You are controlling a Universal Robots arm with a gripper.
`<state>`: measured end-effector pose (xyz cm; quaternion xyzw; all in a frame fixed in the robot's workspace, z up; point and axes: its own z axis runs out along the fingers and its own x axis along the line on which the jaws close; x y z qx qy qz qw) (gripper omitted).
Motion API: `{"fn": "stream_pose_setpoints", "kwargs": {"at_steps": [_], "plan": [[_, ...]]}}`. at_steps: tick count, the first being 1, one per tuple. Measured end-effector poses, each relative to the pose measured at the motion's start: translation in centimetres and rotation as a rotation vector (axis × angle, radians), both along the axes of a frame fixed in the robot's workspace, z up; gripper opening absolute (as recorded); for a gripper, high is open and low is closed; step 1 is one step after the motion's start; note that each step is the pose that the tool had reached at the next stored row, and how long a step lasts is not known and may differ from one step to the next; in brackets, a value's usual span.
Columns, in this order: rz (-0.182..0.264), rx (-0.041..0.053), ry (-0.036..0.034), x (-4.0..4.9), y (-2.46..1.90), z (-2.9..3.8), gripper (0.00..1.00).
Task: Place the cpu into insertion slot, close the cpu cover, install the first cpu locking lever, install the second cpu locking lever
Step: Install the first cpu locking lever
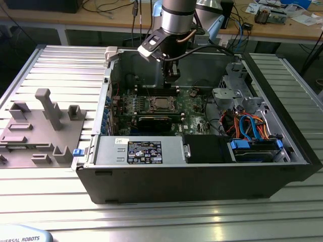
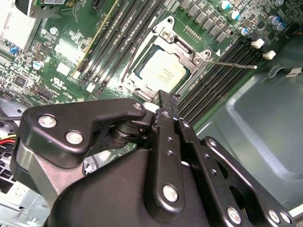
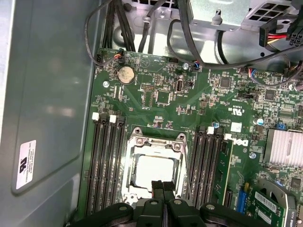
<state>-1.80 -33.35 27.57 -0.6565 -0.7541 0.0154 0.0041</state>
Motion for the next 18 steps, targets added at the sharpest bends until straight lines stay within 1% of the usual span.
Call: {"fn": "stream_pose_setpoints", "kwargs": {"at_steps": [18], "plan": [[0.06,0.0,0.0,0.0,0.0,0.0,0.11]]}}
